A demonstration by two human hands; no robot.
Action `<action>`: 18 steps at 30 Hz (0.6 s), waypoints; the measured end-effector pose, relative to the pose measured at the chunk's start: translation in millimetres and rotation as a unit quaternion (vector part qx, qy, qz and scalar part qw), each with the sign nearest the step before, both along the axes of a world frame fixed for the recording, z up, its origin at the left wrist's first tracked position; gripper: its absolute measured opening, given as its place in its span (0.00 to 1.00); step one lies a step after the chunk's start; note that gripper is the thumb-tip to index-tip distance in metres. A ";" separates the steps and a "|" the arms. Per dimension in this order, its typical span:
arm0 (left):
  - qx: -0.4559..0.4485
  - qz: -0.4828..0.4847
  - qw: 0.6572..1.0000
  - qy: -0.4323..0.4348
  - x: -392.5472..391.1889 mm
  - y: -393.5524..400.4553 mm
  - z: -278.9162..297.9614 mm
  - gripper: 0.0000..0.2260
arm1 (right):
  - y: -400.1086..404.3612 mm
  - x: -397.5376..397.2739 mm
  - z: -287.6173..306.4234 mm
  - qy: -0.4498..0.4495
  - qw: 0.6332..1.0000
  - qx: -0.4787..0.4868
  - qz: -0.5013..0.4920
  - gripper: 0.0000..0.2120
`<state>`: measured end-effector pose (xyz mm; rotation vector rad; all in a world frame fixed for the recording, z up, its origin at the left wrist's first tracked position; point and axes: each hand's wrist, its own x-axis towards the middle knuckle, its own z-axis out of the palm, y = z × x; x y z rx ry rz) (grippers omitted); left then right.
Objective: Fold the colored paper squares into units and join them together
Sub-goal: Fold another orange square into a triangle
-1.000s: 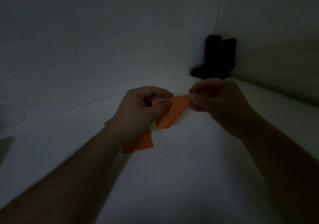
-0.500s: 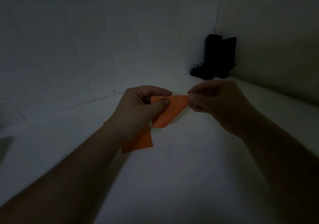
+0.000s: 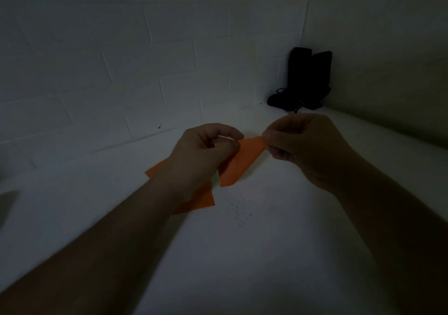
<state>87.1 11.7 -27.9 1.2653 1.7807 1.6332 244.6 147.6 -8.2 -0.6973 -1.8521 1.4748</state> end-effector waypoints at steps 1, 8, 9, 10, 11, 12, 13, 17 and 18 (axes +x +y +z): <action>0.000 -0.002 1.000 -0.004 1.5 0.0 0.3 0.05 | -0.2 -0.4 -0.7 0.001 1.000 0.009 -0.004 0.02; 0.029 0.036 0.998 0.032 -0.6 2.0 0.2 0.05 | 0.0 -2.2 -0.7 0.038 0.999 -0.035 0.000 0.05; 0.031 0.041 0.998 0.043 -1.0 1.8 0.3 0.06 | -0.7 -2.5 0.0 0.045 0.998 -0.053 0.008 0.05; 0.035 0.047 0.997 0.053 -1.9 1.4 0.1 0.06 | -1.4 -2.7 0.7 0.050 0.996 -0.066 0.015 0.05; 0.037 0.054 0.996 0.059 -3.0 1.0 0.1 0.06 | -1.6 -2.5 1.3 0.054 0.996 -0.074 0.018 0.06; 0.039 0.062 0.995 0.065 -4.1 0.7 0.2 0.06 | -1.4 -1.8 2.0 0.053 0.996 -0.074 0.017 0.06; 0.040 0.069 0.994 0.074 -5.4 0.0 0.9 0.06 | -1.4 -0.8 2.4 0.049 0.997 -0.066 0.015 0.06; 0.044 0.078 0.989 0.121 -7.1 -1.7 2.4 0.06 | -1.3 1.8 1.7 0.028 1.000 0.004 -0.002 0.08; 0.043 0.076 0.988 0.124 -6.6 -2.0 2.6 0.07 | -1.2 2.3 1.4 0.024 0.999 0.021 -0.006 0.09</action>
